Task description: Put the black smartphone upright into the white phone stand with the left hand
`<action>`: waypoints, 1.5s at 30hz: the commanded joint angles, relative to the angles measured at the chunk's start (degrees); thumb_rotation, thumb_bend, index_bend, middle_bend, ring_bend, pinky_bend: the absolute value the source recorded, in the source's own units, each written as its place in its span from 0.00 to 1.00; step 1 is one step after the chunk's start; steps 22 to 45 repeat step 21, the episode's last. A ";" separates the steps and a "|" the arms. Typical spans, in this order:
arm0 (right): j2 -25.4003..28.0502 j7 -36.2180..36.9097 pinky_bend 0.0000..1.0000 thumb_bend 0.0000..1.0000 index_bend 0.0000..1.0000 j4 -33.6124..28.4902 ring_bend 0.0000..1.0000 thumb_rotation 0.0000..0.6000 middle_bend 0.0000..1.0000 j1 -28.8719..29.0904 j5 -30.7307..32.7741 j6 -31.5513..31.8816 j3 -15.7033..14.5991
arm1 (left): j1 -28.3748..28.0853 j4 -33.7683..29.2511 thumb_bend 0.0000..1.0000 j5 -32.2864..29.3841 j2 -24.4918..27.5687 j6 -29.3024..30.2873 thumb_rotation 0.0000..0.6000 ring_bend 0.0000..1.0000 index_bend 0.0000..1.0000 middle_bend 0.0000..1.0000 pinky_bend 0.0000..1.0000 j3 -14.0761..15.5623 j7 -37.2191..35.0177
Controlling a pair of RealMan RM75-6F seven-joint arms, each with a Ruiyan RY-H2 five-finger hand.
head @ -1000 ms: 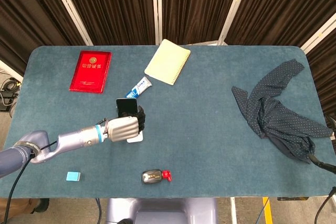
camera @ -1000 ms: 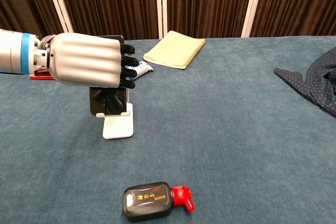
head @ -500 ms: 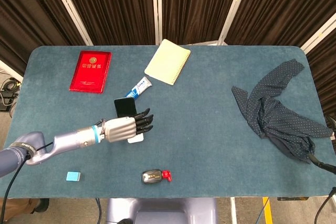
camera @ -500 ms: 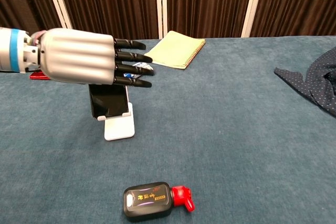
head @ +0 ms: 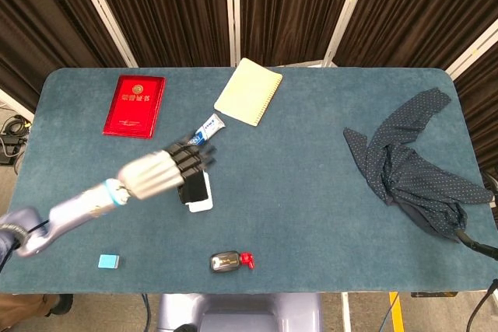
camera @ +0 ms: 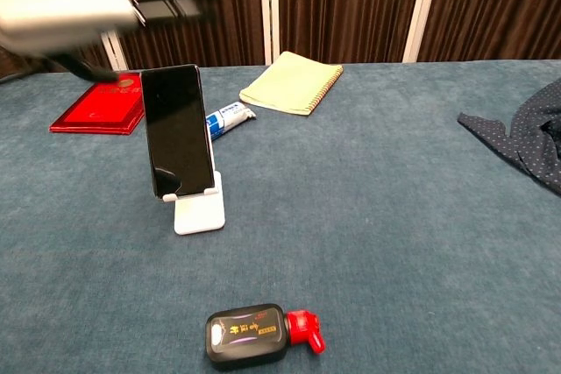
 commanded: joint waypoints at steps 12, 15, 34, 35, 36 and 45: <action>-0.34 -2.84 0.00 0.00 0.00 -1.11 0.00 1.00 0.00 0.29 -0.33 -0.16 -0.13 | 29.40 -23.70 0.00 -24.57 3.72 16.34 1.00 0.00 0.00 0.00 0.00 1.47 -11.57; -0.45 -3.26 0.00 0.00 0.00 -1.17 0.00 1.00 0.00 0.40 -0.31 -0.36 -0.16 | 33.27 -28.16 0.00 -25.39 5.57 18.32 1.00 0.00 0.00 0.00 0.00 3.29 -11.51; -0.72 -3.96 0.00 0.00 0.00 -1.04 0.00 1.00 0.00 0.39 -0.47 -0.20 -0.24 | 38.72 -31.34 0.00 -23.54 7.21 22.19 1.00 0.00 0.00 0.00 0.00 5.60 -12.15; -0.72 -3.96 0.00 0.00 0.00 -1.04 0.00 1.00 0.00 0.39 -0.47 -0.20 -0.24 | 38.72 -31.34 0.00 -23.54 7.21 22.19 1.00 0.00 0.00 0.00 0.00 5.60 -12.15; -0.72 -3.96 0.00 0.00 0.00 -1.04 0.00 1.00 0.00 0.39 -0.47 -0.20 -0.24 | 38.72 -31.34 0.00 -23.54 7.21 22.19 1.00 0.00 0.00 0.00 0.00 5.60 -12.15; -0.72 -3.96 0.00 0.00 0.00 -1.04 0.00 1.00 0.00 0.39 -0.47 -0.20 -0.24 | 38.72 -31.34 0.00 -23.54 7.21 22.19 1.00 0.00 0.00 0.00 0.00 5.60 -12.15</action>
